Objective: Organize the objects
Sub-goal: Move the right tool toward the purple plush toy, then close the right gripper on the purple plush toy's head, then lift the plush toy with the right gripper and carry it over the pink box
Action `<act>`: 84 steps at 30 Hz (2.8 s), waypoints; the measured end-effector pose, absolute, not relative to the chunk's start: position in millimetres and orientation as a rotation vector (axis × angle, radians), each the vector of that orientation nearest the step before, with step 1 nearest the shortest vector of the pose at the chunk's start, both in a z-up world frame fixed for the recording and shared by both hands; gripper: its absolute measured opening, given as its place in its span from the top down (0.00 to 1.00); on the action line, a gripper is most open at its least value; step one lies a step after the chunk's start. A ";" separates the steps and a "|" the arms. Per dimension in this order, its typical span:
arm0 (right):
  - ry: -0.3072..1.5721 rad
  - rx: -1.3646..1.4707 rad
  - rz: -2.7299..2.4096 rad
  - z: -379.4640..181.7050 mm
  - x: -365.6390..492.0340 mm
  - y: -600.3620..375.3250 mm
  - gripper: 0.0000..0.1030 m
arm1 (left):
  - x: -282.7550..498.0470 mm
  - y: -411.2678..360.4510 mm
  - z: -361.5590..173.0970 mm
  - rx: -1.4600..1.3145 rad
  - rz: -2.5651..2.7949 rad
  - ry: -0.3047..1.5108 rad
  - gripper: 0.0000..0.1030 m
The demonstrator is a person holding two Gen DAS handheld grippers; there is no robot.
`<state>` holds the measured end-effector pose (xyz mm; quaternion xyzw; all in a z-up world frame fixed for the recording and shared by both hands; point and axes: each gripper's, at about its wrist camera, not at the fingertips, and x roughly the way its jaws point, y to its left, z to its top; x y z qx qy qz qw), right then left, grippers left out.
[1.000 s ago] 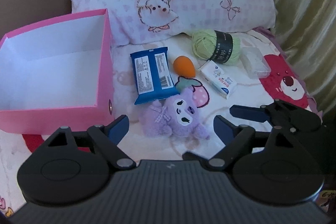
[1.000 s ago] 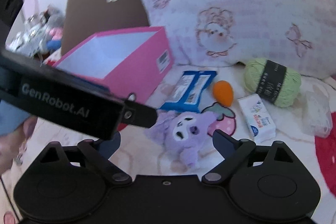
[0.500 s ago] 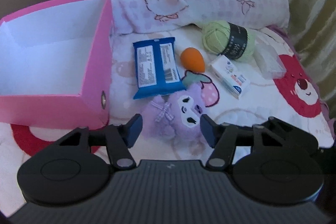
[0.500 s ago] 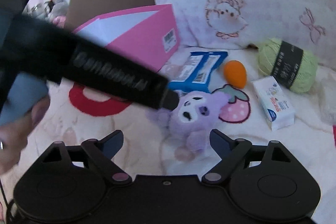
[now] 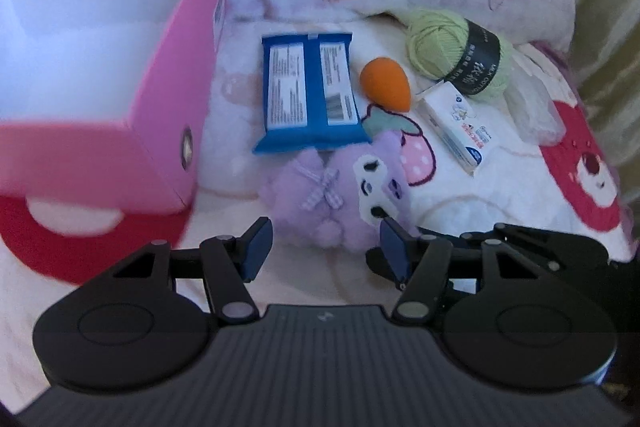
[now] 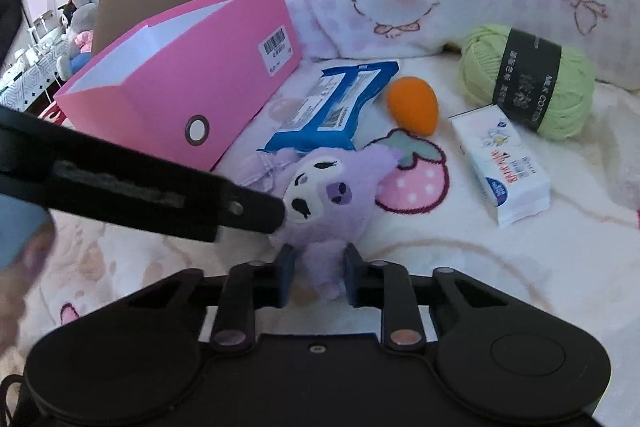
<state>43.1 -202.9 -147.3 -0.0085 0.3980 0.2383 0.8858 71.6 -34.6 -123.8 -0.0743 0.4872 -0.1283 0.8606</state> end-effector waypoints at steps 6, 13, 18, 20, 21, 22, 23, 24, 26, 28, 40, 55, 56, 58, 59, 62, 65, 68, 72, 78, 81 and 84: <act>0.840 -0.045 0.489 -134.2 29.6 -213.4 0.84 | 67.9 -37.6 -123.4 -0.220 -0.314 1.042 0.43; 0.867 -0.026 0.506 -122.5 31.5 -243.4 0.70 | 70.0 -45.9 -114.7 -0.198 -0.323 1.054 0.43; 0.873 0.095 0.457 -125.4 43.0 -258.2 0.44 | 76.7 -43.1 -115.6 -0.267 -0.316 1.055 0.43; 0.867 0.097 0.454 -128.2 44.4 -257.0 0.43 | 79.3 -42.7 -117.0 -0.299 -0.314 1.046 0.43; 0.865 0.109 0.458 -128.4 45.0 -256.7 0.43 | 80.0 -44.5 -117.7 -0.294 -0.314 1.045 0.43; 0.869 0.123 0.467 -128.3 45.4 -256.4 0.43 | 80.2 -47.1 -118.5 -0.277 -0.313 1.042 0.43; 0.872 0.135 0.477 -127.5 44.7 -255.8 0.42 | 79.8 -49.4 -119.5 -0.263 -0.310 1.040 0.44; 0.874 0.137 0.488 -127.3 44.0 -253.5 0.42 | 79.1 -51.1 -120.9 -0.252 -0.306 1.039 0.47; 0.868 0.103 0.494 -127.5 41.6 -247.2 0.42 | 78.5 -52.5 -125.5 -0.244 -0.301 1.059 0.49; 0.857 0.053 0.511 -127.9 39.3 -238.4 0.43 | 80.1 -51.7 -131.4 -0.268 -0.311 1.087 0.49; 0.907 0.094 0.445 -144.9 47.0 -231.3 0.47 | 71.8 -64.0 -129.7 -0.166 -0.323 1.038 0.63; 0.911 0.092 0.427 -150.2 48.5 -230.3 0.48 | 80.0 -46.3 -143.7 -0.274 -0.331 1.060 0.62; 0.906 0.087 0.427 -150.3 47.8 -229.8 0.48 | 80.2 -45.8 -143.9 -0.277 -0.332 1.059 0.62; 0.894 0.077 0.427 -150.6 45.3 -228.3 0.49 | 78.2 -47.4 -143.0 -0.261 -0.330 1.054 0.63; 0.887 0.062 0.427 -150.8 43.7 -226.4 0.50 | 77.1 -49.2 -142.5 -0.253 -0.329 1.051 0.65; 0.868 0.038 0.425 -149.7 38.7 -222.8 0.52 | 73.3 -53.7 -137.8 -0.224 -0.335 1.038 0.67; 0.859 0.027 0.420 -147.3 35.4 -220.8 0.53 | 70.2 -50.1 -134.1 -0.243 -0.343 1.040 0.68; 0.855 0.019 0.418 -146.3 32.7 -218.9 0.53 | 67.6 -44.1 -133.5 -0.268 -0.356 1.043 0.68; 0.855 0.027 0.421 -143.7 28.5 -217.3 0.53 | 64.7 -38.7 -133.0 -0.292 -0.363 1.051 0.68; 0.861 0.027 0.451 -137.3 18.6 -207.6 0.53 | 54.9 -25.6 -123.6 -0.279 -0.375 1.066 0.68; 0.879 0.046 0.461 -130.3 13.6 -202.9 0.53 | 50.3 -15.2 -118.3 -0.294 -0.382 1.077 0.68; 0.904 0.051 0.471 -122.0 11.1 -196.7 0.53 | 45.1 -7.1 -111.8 -0.292 -0.385 1.090 0.68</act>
